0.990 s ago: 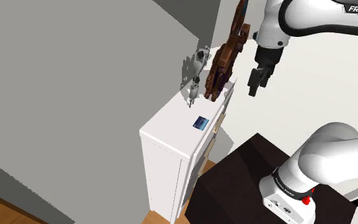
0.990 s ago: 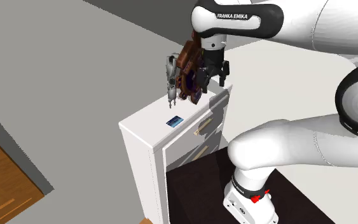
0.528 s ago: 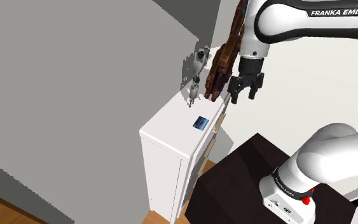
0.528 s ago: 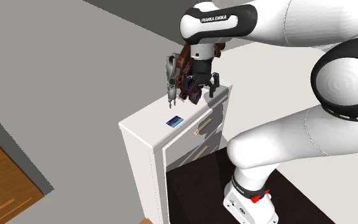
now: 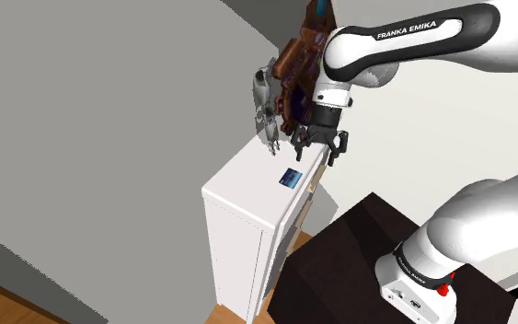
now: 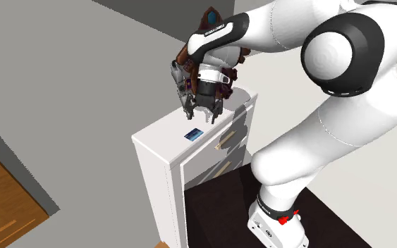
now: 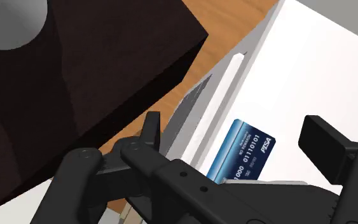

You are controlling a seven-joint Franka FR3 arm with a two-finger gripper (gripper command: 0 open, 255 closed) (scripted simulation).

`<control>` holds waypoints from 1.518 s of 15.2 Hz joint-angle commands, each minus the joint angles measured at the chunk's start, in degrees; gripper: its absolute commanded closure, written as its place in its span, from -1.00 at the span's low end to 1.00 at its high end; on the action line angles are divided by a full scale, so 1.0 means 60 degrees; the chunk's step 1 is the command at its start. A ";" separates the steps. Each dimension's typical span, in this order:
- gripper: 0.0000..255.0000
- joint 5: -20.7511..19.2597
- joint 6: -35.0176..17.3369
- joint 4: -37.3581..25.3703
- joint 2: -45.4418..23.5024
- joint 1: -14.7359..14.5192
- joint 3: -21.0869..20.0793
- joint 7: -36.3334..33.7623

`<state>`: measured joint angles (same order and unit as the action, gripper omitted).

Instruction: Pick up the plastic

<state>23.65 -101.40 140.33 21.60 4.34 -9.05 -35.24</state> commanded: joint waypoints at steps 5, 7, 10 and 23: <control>-1.00 0.1956 -0.1859 0.0061 -0.1806 0.0188 -0.0184 -0.2279; -1.00 0.2175 -0.2160 0.0099 -0.2068 0.0184 -0.0204 -0.2385; -1.00 0.2270 -0.2523 0.0227 -0.2342 0.0159 -0.0235 -0.2188; 1.00 0.2412 -0.2992 0.0366 -0.2715 0.0116 -0.0284 -0.1943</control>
<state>38.11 -119.34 142.51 5.33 5.05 -10.75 -46.90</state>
